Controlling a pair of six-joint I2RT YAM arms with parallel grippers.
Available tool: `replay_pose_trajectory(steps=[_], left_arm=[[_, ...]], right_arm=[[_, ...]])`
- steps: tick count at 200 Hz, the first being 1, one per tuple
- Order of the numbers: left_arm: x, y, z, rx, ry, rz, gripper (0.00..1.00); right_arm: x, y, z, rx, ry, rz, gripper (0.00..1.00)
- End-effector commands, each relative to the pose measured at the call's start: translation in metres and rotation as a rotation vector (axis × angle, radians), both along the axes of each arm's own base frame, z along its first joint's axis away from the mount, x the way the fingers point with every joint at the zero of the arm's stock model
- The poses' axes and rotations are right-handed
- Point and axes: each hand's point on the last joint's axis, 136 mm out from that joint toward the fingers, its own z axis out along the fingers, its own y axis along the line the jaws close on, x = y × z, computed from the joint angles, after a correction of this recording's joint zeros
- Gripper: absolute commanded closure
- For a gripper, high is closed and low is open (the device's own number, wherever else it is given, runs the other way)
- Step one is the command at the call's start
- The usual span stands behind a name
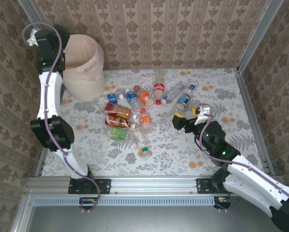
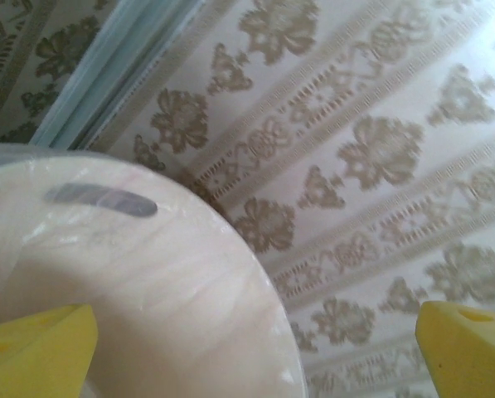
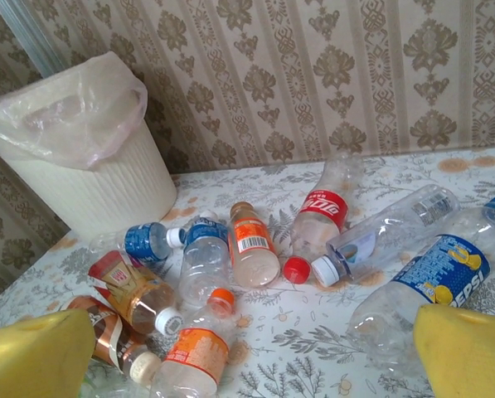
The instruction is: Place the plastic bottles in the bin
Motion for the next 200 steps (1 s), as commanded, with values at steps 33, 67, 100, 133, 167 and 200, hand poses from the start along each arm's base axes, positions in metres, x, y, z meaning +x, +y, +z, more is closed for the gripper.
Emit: replay_pose_trajectory(steps=[33,67,100,133,167,200], left_arm=[[-0.066,-0.074,-0.017,0.239,0.068,-0.117,0.0],[-0.115,-0.12,-0.063,0.262,0.159,-0.174,0.0],[-0.164,-0.152,-0.121,0.309,0.34,-0.188,0.0],[-0.208,-0.166,-0.191,0.288,0.599,-0.222,0.0],[-0.259,-0.173,-0.253,0.203,0.868,-0.197,0.0],[-0.294,-0.186,-0.302,0.032,1.038,-0.157,0.0]], right_arm=[[0.013,-0.002,-0.011,0.015,0.017,-0.041,0.0],[0.022,-0.001,-0.023,0.009,0.06,-0.056,0.0],[0.03,-0.003,-0.033,0.003,0.091,-0.074,0.0],[0.034,-0.006,-0.042,0.02,0.113,-0.09,0.0],[0.037,-0.01,-0.051,0.023,0.139,-0.102,0.0],[0.037,-0.014,-0.059,0.02,0.154,-0.108,0.0]])
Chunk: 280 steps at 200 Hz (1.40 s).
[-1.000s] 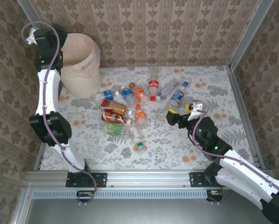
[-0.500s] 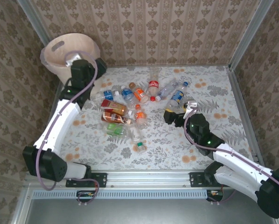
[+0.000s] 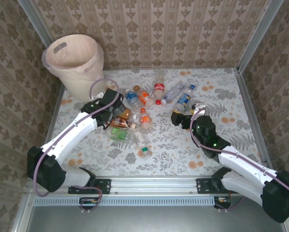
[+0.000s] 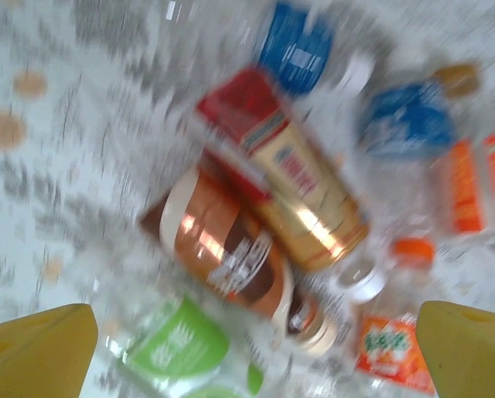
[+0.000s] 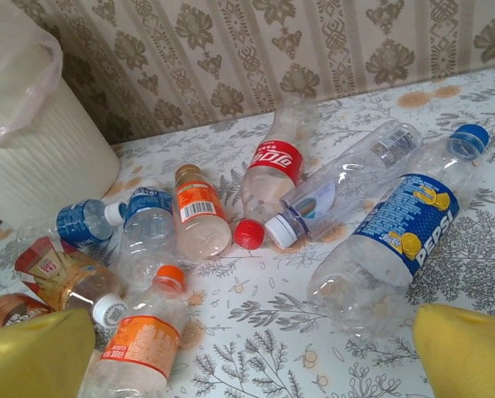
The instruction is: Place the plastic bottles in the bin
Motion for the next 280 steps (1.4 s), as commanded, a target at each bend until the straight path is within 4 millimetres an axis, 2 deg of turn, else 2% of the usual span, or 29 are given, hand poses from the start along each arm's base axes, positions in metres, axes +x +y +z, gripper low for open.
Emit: replay_pose_trajectory(steps=[1,20,53,87,112,168,201,216,241,280], left_arm=[[-0.04,0.004,-0.043,-0.058,0.197,0.148,0.0],[-0.046,0.004,-0.06,-0.089,0.225,0.205,0.0],[-0.052,0.008,-0.077,-0.099,0.242,0.288,0.0],[-0.035,-0.001,-0.098,-0.156,0.167,0.33,0.02],[-0.037,0.003,-0.112,-0.142,0.18,0.375,0.05],[-0.058,0.011,-0.122,-0.1,0.242,0.362,0.12],[-0.061,0.019,-0.13,-0.121,0.182,0.325,0.24],[-0.06,0.026,-0.126,-0.104,0.144,0.302,0.28],[-0.052,0.029,-0.121,-0.065,0.091,0.22,0.28],[-0.046,0.024,-0.135,-0.123,0.118,0.143,0.28]], right_arm=[[0.0,-0.003,-0.006,0.019,0.006,-0.006,0.0],[-0.001,-0.003,-0.009,0.02,0.014,0.0,0.0],[-0.003,-0.006,-0.011,0.014,0.024,-0.005,0.0],[-0.001,-0.002,-0.007,-0.011,0.035,0.038,0.0],[0.0,0.009,-0.004,-0.071,0.037,0.11,0.0],[0.004,0.014,-0.01,-0.071,0.047,0.129,0.0],[0.005,0.016,-0.013,-0.075,0.057,0.136,0.0],[0.006,0.016,-0.012,-0.08,0.058,0.137,0.0],[0.009,0.019,-0.011,-0.084,0.061,0.144,0.0],[0.013,0.025,-0.01,-0.074,0.071,0.163,0.0]])
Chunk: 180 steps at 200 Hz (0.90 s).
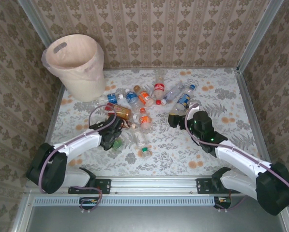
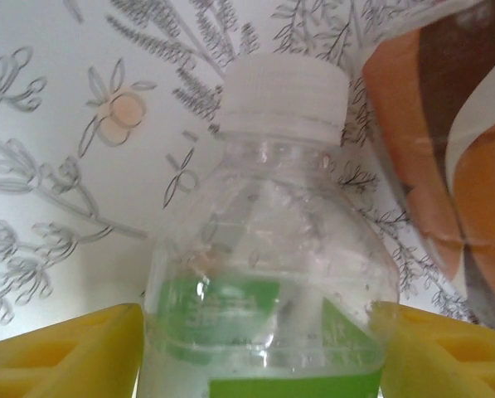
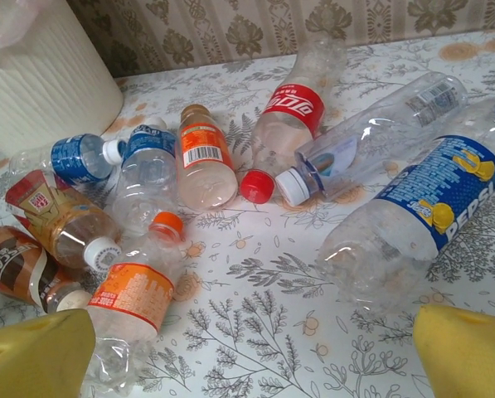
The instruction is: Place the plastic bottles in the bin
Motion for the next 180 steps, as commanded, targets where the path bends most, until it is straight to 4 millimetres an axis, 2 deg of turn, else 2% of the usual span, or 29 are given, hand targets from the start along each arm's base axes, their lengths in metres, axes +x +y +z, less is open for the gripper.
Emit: replay_pose_trajectory(steps=[1,55,115,157,180], left_arm=[[0.004,-0.002,-0.008,-0.015,-0.008,-0.086,0.28],[0.001,-0.001,-0.012,0.034,0.049,-0.168,0.3],[0.006,0.0,0.0,0.059,0.016,-0.217,0.47],[0.01,0.004,0.024,0.108,-0.05,-0.285,0.49],[0.014,0.009,0.043,0.146,-0.087,-0.325,0.49]], right_arm=[[0.005,0.006,0.015,0.017,-0.024,0.023,0.0],[0.007,0.007,0.016,0.015,-0.022,0.024,0.0],[0.007,0.007,0.017,0.013,-0.026,0.023,0.0],[0.006,0.009,0.022,0.035,-0.04,0.035,0.0],[0.002,0.021,0.026,0.063,-0.056,0.104,0.01]])
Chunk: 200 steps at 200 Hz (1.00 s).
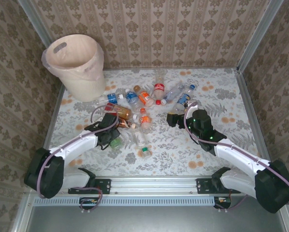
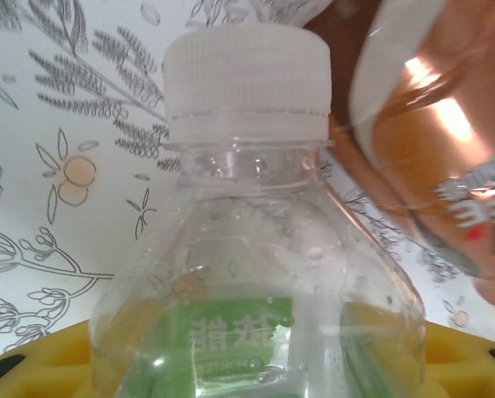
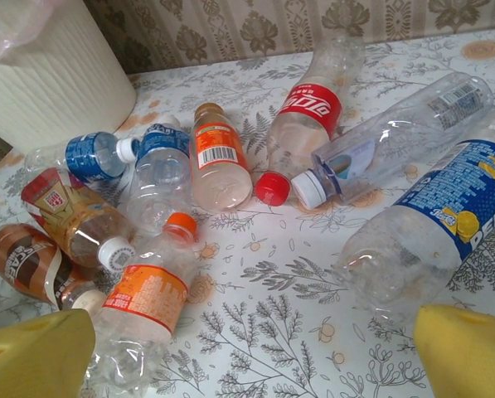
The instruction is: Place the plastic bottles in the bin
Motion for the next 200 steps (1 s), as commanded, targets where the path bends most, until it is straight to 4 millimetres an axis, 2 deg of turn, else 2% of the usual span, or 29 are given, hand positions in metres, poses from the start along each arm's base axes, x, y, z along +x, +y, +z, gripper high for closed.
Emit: replay_pose_trajectory(steps=[1,31,57,101,144,148,176,200], left_arm=[[0.008,0.009,0.027,0.068,-0.056,-0.055,0.49],[0.023,0.005,0.059,0.066,-0.162,-0.113,0.49],[0.041,-0.002,0.09,0.052,-0.264,-0.156,0.49],[0.072,-0.019,0.147,0.02,-0.431,-0.245,0.49],[0.097,-0.032,0.195,0.032,-0.563,-0.316,0.49],[0.104,-0.022,0.201,0.042,-0.576,-0.286,0.49],[0.129,-0.012,0.236,0.059,-0.663,-0.26,0.49],[0.151,0.0,0.273,0.08,-0.744,-0.223,0.5]], right_arm=[[0.0,0.014,0.022,0.051,-0.057,0.076,0.0],[-0.006,0.037,0.031,0.065,-0.065,0.198,0.0],[-0.005,0.049,0.041,0.081,-0.092,0.238,0.0],[0.004,0.059,0.055,0.123,-0.118,0.241,0.0],[0.013,0.054,0.051,0.19,-0.109,0.171,0.0],[0.013,0.054,0.05,0.195,-0.107,0.167,0.0],[0.011,0.051,0.045,0.181,-0.103,0.163,0.0],[0.011,0.045,0.047,0.175,-0.111,0.133,0.0]])
